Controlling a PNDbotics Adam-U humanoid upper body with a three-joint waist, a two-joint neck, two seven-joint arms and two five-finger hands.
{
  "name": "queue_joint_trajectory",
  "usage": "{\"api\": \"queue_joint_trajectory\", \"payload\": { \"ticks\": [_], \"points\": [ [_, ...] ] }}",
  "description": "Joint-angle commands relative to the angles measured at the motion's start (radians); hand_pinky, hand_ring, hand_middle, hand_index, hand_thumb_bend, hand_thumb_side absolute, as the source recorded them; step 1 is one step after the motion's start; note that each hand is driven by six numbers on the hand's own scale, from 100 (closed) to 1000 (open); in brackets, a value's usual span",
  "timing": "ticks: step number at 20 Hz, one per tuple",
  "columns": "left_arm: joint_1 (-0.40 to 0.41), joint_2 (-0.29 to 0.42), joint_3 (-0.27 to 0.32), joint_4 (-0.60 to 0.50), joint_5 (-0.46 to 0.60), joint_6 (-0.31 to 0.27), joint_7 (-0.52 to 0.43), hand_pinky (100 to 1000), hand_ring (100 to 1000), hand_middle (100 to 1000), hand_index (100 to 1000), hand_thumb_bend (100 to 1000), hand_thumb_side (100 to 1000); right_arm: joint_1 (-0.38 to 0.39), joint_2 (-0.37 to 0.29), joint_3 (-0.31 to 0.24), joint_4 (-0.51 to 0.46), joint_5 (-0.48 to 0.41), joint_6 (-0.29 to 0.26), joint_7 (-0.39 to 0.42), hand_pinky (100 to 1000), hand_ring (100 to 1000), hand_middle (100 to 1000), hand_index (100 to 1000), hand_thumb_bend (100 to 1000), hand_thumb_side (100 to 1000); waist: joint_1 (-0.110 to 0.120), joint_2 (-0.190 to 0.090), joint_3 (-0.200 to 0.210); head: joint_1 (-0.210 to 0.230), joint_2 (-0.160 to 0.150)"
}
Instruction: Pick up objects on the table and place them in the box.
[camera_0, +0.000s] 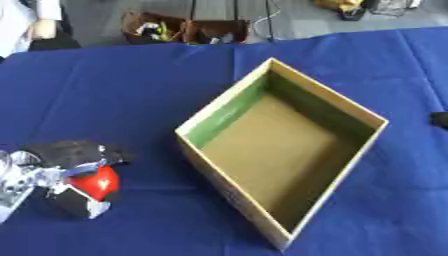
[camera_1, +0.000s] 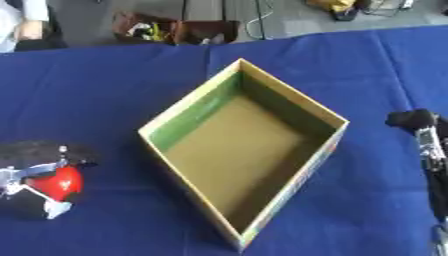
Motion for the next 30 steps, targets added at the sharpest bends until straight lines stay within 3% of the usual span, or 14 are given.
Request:
{"api": "queue_joint_trajectory", "payload": {
  "ticks": [1, 6, 11, 12, 13, 18, 24, 30],
  "points": [
    [-0.006, 0.019, 0.003, -0.01, 0.027, 0.012, 0.014, 274, 849, 876, 1000, 100, 248, -0.005, -0.009, -0.005, -0.01, 0.0, -0.001, -0.004, 875, 784, 573, 663, 100, 880, -0.001, -0.019, -0.001, -0.002, -0.013],
    [-0.02, 0.041, 0.017, -0.053, 0.05, 0.012, 0.031, 241, 833, 848, 1000, 100, 250, -0.004, -0.011, -0.006, -0.01, -0.002, 0.002, -0.005, 875, 784, 573, 664, 100, 882, 0.002, -0.024, -0.001, -0.002, -0.012],
    [-0.043, 0.079, 0.045, -0.131, 0.072, 0.008, 0.066, 201, 801, 790, 907, 100, 254, -0.004, -0.015, -0.007, -0.01, -0.005, 0.006, -0.006, 875, 784, 573, 664, 100, 884, 0.007, -0.029, 0.001, -0.003, -0.012],
    [-0.049, 0.086, 0.052, -0.145, 0.078, 0.01, 0.073, 190, 792, 753, 880, 100, 364, -0.004, -0.016, -0.007, -0.01, -0.006, 0.006, -0.006, 876, 784, 573, 664, 100, 886, 0.008, -0.03, 0.001, -0.003, -0.011],
    [-0.053, 0.092, 0.057, -0.158, 0.083, 0.012, 0.078, 190, 792, 753, 880, 100, 256, -0.004, -0.016, -0.007, -0.01, -0.006, 0.007, -0.007, 876, 784, 573, 664, 100, 886, 0.009, -0.03, 0.001, -0.002, -0.011],
    [-0.076, 0.117, 0.076, -0.21, 0.102, 0.021, 0.093, 169, 782, 745, 864, 100, 261, -0.003, -0.019, -0.007, -0.01, -0.008, 0.007, -0.008, 876, 783, 573, 664, 100, 885, 0.013, -0.033, -0.001, -0.002, -0.012],
    [-0.171, 0.113, 0.076, -0.261, 0.157, 0.023, 0.084, 145, 775, 743, 864, 100, 270, 0.0, -0.024, -0.006, -0.01, -0.01, 0.009, -0.007, 875, 783, 573, 665, 100, 883, 0.022, -0.039, -0.011, 0.001, -0.011],
    [-0.307, 0.051, 0.07, -0.229, 0.216, 0.048, 0.058, 126, 759, 734, 866, 100, 282, 0.001, -0.032, -0.001, -0.01, -0.015, 0.009, -0.005, 874, 782, 573, 665, 100, 879, 0.033, -0.047, -0.031, 0.012, -0.013]
  ]
}}
